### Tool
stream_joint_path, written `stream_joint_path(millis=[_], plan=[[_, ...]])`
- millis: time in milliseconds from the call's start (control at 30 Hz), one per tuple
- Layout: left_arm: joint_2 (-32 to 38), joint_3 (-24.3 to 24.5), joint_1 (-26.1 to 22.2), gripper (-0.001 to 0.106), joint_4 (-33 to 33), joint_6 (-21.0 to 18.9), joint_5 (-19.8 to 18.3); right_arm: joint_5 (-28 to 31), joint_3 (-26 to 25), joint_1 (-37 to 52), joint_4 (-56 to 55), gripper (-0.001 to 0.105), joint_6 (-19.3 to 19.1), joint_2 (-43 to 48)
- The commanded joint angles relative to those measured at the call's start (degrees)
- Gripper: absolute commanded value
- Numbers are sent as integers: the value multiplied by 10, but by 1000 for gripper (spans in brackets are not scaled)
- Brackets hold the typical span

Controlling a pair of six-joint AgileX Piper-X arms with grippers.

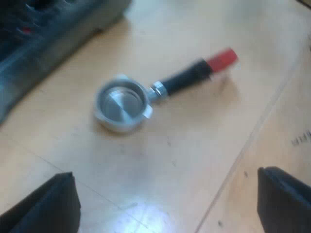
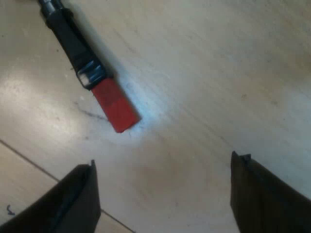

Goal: Put the handle in the coffee machine

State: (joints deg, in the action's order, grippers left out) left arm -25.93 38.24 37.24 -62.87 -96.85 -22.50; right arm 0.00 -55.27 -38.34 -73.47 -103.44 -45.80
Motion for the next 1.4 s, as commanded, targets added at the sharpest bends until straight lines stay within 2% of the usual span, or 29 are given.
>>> stream_joint_path(millis=[33,233,433,567,633,700,800,867,1033,1400], plan=[[-24,3,22,78,11,0,5,9,-6,-21,24,61,14,-15],[-77,3,46,78,61,-2,27,15,-6,-39,47,61,30,-61],[-120,3,46,78,75,-2,30,15,-6,-39,73,60,31,-106],[-143,3,46,78,78,23,21,15,-6,-39,83,60,31,-138],[-148,3,51,78,82,23,21,15,-6,-39,87,59,31,-153],[-150,2,61,78,89,23,21,15,-6,-39,91,53,31,-166],[-150,0,88,78,94,23,22,15,-6,-39,95,33,31,-194],[-150,0,96,78,94,23,23,15,-3,-39,104,24,31,-205],[-150,0,97,78,96,23,25,15,8,-39,128,1,30,-229],[-150,0,97,78,96,18,25,10,92,-39,211,0,30,-245]])
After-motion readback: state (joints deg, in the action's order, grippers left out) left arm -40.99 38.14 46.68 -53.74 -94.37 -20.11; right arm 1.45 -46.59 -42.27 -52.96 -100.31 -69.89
